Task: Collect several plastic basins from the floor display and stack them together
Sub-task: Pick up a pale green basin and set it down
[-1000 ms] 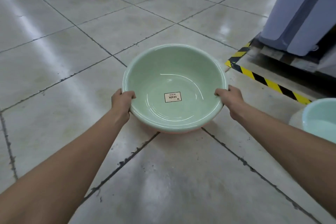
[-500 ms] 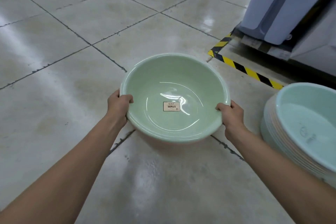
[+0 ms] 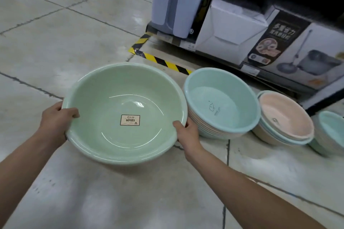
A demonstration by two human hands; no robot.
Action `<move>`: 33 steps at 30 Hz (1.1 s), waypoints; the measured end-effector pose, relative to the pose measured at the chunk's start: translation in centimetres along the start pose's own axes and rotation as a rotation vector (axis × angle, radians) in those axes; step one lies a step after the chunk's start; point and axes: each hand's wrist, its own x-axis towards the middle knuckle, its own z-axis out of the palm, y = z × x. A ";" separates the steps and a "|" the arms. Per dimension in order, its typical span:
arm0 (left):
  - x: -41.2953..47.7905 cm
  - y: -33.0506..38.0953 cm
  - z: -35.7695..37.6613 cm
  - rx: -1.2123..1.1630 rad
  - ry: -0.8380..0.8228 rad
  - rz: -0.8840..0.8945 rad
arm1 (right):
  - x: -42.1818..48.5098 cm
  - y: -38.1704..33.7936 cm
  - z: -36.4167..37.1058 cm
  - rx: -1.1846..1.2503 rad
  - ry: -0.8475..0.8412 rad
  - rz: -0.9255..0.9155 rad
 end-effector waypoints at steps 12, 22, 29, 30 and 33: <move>0.9 1.3 -2.4 0.180 0.007 -0.052 | 3.1 -2.6 3.9 -0.039 -0.129 0.023; -7.6 8.1 8.9 0.411 0.195 0.264 | 2.3 -8.9 -6.5 -0.276 -0.102 -0.291; -13.5 7.8 26.0 0.185 -0.285 0.177 | 8.6 -9.5 -21.2 -0.334 0.255 -0.294; -13.7 7.3 27.8 0.179 -0.297 0.130 | 9.7 -8.6 -22.7 -0.366 0.273 -0.258; -13.8 5.1 30.9 0.160 -0.280 -0.019 | 11.4 -6.3 -25.6 -0.397 0.228 -0.194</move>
